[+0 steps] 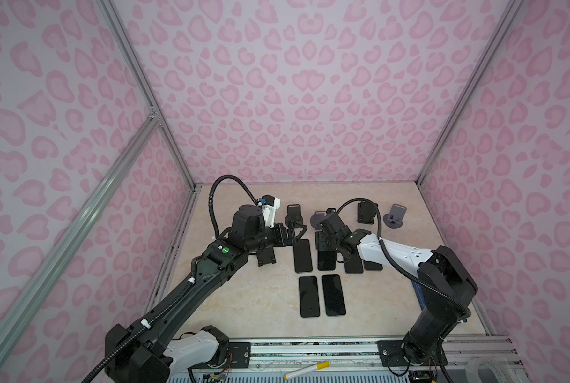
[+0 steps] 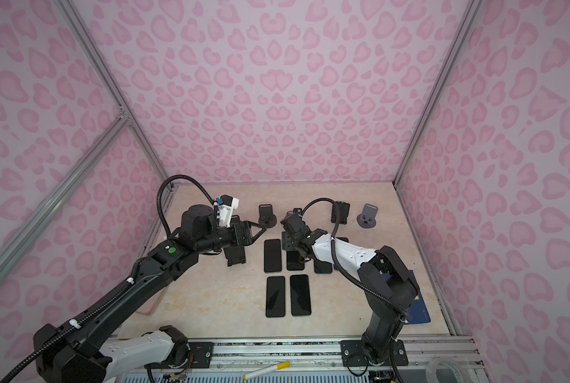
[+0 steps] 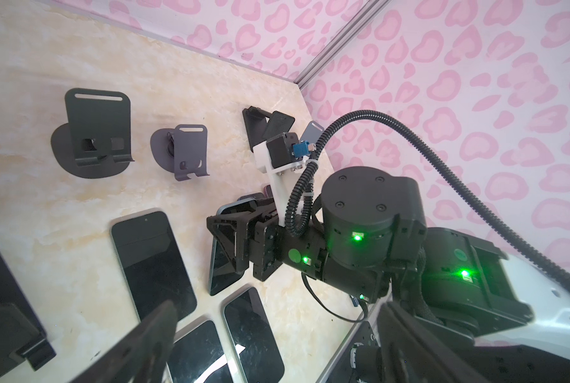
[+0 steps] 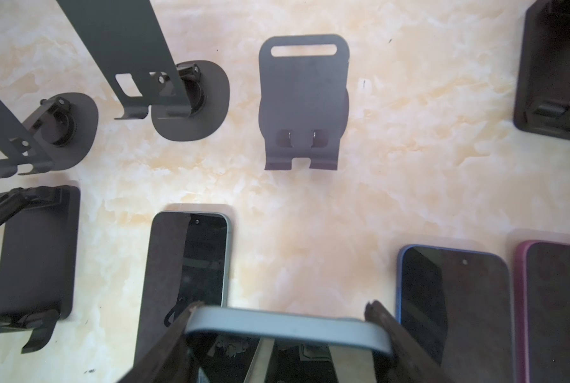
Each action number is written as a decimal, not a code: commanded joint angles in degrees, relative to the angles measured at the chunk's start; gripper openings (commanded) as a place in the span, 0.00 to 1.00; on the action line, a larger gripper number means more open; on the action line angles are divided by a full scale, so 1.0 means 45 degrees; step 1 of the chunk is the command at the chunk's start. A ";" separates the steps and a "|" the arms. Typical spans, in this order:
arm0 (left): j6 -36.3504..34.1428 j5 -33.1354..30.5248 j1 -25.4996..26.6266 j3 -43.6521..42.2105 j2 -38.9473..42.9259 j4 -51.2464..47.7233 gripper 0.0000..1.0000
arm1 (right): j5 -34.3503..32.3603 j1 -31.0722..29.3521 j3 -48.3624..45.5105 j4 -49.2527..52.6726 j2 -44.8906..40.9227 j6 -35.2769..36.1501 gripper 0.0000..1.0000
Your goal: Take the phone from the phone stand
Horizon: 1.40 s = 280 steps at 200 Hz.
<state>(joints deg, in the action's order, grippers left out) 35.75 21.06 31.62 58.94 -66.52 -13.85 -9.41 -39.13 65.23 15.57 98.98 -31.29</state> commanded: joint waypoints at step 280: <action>-0.0325 -0.0517 -0.0012 -0.0001 0.0114 -0.0027 0.98 | 0.0933 0.0942 0.0553 -0.0684 0.2732 -0.0478 0.66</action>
<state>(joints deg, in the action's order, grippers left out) 34.89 19.46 31.62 58.94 -66.52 -14.13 -5.15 -34.87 67.83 13.41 110.69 -32.58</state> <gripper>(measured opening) 0.977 0.709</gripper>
